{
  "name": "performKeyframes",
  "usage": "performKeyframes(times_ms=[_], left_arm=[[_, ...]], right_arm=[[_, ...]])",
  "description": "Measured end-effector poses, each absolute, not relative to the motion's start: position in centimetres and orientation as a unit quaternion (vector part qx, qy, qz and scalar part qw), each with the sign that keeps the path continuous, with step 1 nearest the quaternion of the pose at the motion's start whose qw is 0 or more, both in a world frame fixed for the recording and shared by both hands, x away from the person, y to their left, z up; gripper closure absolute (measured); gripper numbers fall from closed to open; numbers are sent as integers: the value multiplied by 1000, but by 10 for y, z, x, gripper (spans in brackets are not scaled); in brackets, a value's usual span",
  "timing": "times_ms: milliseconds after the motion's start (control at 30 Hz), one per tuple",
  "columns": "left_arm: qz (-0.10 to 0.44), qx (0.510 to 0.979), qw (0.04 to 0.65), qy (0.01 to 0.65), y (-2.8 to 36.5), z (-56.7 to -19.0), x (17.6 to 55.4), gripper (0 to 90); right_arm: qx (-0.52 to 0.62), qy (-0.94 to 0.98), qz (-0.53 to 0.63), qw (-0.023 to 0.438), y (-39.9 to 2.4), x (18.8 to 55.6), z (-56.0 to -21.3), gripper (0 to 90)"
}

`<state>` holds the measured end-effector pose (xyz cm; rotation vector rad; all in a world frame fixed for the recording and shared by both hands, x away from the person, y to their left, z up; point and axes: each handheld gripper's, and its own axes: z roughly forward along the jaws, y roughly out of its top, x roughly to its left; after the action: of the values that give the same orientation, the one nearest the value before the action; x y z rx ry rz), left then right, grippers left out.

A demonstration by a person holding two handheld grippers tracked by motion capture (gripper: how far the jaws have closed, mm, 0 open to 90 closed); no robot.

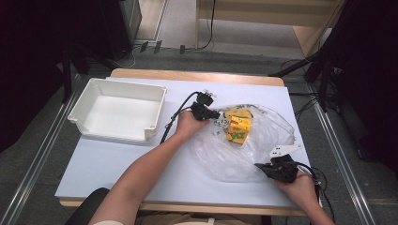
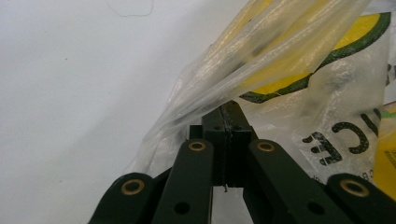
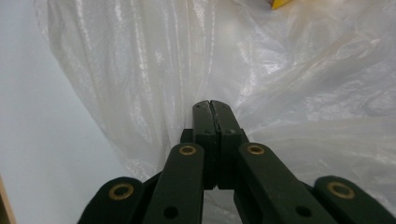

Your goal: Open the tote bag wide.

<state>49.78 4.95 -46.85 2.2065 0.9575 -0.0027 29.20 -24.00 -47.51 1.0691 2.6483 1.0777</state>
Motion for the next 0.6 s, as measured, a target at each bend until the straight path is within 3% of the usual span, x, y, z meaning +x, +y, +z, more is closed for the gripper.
performKeyframes(times_ms=[167,400,600], left_arm=[[-2,854,359,376,49,-468,498,900],[2,859,357,367,47,-461,494,900],[-4,860,362,360,46,-450,490,900]], right_arm=[[366,863,345,37,-238,293,-473,900],[374,848,367,80,-228,309,-457,900],[381,840,376,90,-217,319,-447,900]])
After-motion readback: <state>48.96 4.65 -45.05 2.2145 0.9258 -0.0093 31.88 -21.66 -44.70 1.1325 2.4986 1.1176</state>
